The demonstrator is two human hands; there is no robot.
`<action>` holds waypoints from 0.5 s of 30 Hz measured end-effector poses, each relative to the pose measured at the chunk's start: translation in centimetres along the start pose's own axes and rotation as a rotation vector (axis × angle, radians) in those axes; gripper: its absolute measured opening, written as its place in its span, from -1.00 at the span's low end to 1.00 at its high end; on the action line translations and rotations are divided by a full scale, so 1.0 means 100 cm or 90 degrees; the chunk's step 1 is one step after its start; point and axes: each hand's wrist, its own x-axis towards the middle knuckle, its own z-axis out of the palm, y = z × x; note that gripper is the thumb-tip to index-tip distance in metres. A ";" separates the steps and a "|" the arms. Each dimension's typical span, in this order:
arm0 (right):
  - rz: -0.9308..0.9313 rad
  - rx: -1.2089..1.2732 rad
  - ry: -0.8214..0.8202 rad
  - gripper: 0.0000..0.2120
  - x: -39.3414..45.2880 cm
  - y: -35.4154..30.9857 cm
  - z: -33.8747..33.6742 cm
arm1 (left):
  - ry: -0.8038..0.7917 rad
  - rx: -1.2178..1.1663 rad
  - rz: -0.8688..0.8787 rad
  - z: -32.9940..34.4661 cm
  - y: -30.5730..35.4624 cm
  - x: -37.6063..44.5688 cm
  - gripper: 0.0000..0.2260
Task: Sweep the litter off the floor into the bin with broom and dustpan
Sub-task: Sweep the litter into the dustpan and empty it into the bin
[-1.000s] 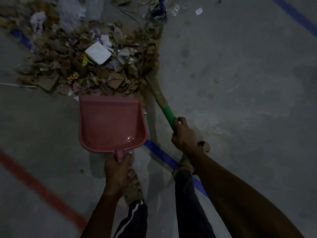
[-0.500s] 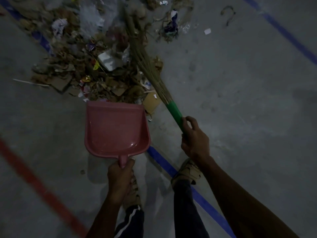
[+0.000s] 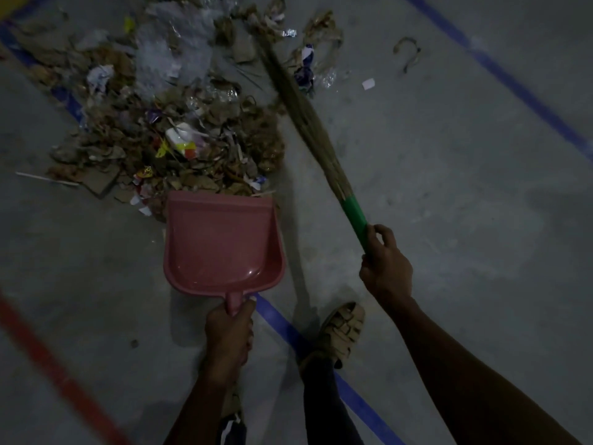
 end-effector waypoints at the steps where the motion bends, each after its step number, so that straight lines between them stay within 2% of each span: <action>1: 0.021 0.004 0.001 -0.40 0.006 0.010 -0.006 | -0.004 0.004 0.004 0.009 0.004 -0.003 -0.74; 7: 0.122 0.027 0.014 -0.43 0.040 0.066 -0.041 | -0.004 0.015 0.000 0.072 0.038 -0.009 -0.78; 15: 0.141 -0.002 0.043 -0.45 0.117 0.134 -0.096 | -0.070 0.037 0.075 0.175 0.104 0.004 -0.84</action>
